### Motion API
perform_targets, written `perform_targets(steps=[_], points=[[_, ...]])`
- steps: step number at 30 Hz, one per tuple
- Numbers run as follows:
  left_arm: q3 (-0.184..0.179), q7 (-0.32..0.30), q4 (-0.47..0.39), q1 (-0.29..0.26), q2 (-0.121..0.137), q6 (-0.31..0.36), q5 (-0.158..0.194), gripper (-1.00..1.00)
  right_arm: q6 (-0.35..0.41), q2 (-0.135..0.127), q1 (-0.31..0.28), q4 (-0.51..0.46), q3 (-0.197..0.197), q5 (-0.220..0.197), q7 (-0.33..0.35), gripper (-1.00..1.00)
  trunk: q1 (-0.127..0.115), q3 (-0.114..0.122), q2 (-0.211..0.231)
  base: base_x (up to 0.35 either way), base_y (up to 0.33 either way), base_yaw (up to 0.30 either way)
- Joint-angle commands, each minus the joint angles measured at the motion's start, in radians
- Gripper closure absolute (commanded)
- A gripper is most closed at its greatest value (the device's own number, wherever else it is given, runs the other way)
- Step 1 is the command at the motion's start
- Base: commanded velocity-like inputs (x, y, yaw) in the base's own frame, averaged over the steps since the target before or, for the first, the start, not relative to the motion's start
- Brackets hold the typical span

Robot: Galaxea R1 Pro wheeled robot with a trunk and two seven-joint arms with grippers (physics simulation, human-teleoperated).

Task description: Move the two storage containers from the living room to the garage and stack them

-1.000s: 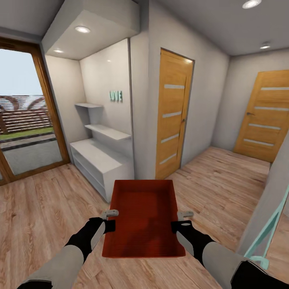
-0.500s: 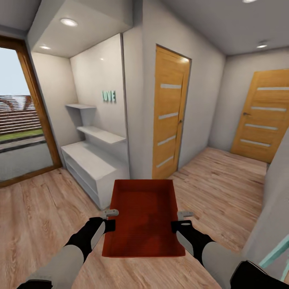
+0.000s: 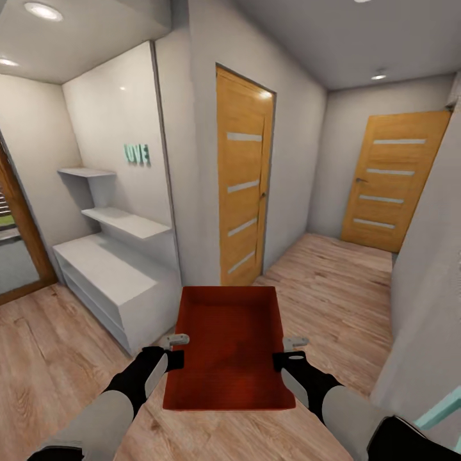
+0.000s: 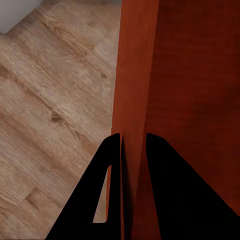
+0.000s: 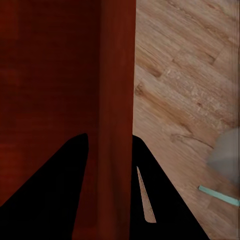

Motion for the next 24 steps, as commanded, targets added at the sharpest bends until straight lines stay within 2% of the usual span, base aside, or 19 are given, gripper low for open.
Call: perform_targets(steps=[1, 20, 24], points=[[0.002, 0.012, -0.001, 0.001, 0.001, 0.005, 0.015, 1.0, 0.007, -0.001, -0.001, -0.003, -0.03, 0.026, -0.063, 1.0, 0.001, 0.0, -0.001, 0.322, 0.0, -0.25], [0.002, 0.012, -0.001, 0.001, 0.0, 0.005, 0.015, 1.0, 0.007, -0.001, -0.001, -0.003, -0.03, 0.026, -0.064, 1.0, 0.001, 0.0, -0.001, 0.322, 0.0, -0.25], [0.002, 0.012, -0.001, 0.001, 0.0, 0.005, 0.015, 1.0, 0.007, -0.001, -0.001, -0.003, -0.03, 0.026, -0.064, 1.0, 0.001, 0.0, -0.001, 0.321, 0.0, -0.126]])
